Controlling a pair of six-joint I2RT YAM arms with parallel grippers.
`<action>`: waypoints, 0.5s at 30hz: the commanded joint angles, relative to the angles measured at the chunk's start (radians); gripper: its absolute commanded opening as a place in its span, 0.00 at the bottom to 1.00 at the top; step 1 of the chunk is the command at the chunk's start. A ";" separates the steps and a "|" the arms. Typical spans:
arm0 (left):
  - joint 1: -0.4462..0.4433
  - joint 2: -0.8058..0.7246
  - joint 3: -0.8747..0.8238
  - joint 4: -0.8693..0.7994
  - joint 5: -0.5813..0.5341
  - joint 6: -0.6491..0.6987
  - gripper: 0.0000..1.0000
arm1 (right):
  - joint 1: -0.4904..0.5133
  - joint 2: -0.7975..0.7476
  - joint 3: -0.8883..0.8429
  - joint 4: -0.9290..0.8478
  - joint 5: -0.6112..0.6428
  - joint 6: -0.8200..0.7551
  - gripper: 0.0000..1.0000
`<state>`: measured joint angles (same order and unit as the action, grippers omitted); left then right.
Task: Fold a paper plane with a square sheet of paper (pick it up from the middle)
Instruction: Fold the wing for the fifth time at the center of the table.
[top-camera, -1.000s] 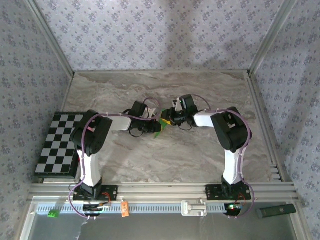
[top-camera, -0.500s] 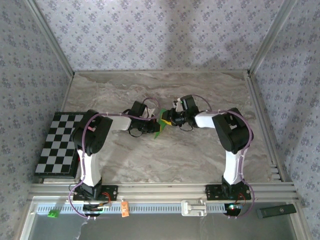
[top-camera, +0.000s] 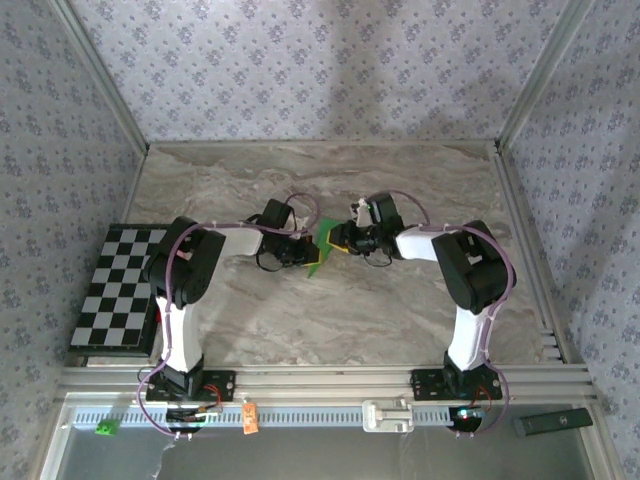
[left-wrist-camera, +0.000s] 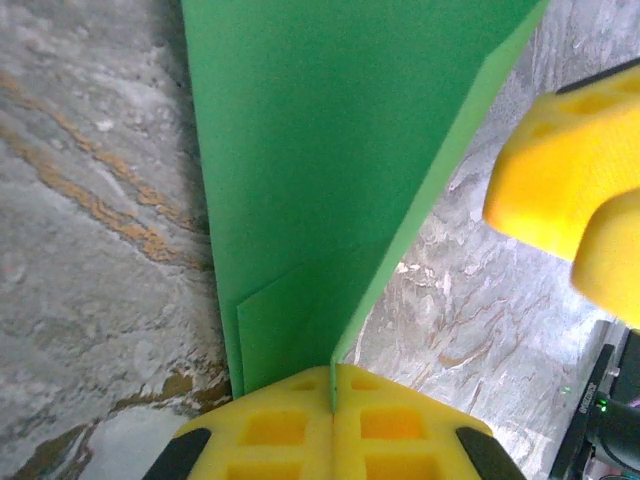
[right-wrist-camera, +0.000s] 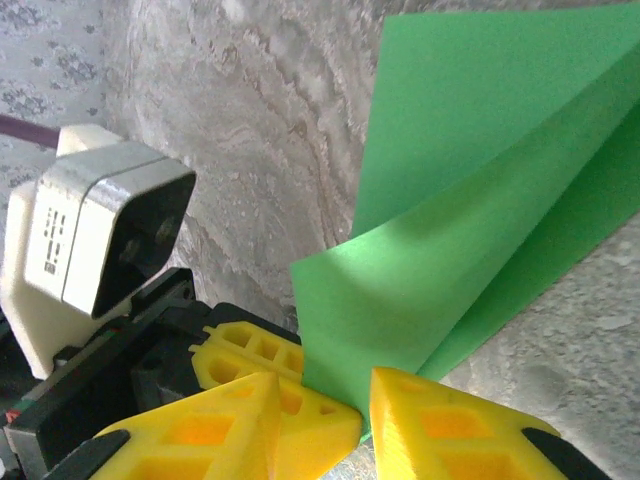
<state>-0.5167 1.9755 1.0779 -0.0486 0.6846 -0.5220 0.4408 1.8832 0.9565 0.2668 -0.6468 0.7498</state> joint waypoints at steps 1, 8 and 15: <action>0.008 0.029 0.034 -0.068 0.027 -0.017 0.00 | 0.016 0.020 0.033 -0.021 -0.010 -0.032 0.28; 0.010 0.057 0.064 -0.110 0.042 -0.019 0.00 | 0.031 0.046 0.075 -0.056 0.014 -0.027 0.23; 0.011 0.074 0.074 -0.123 0.050 -0.028 0.00 | 0.043 0.071 0.093 -0.083 0.060 -0.006 0.19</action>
<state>-0.5102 2.0171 1.1362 -0.1173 0.7322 -0.5438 0.4759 1.9259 1.0241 0.2256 -0.6235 0.7395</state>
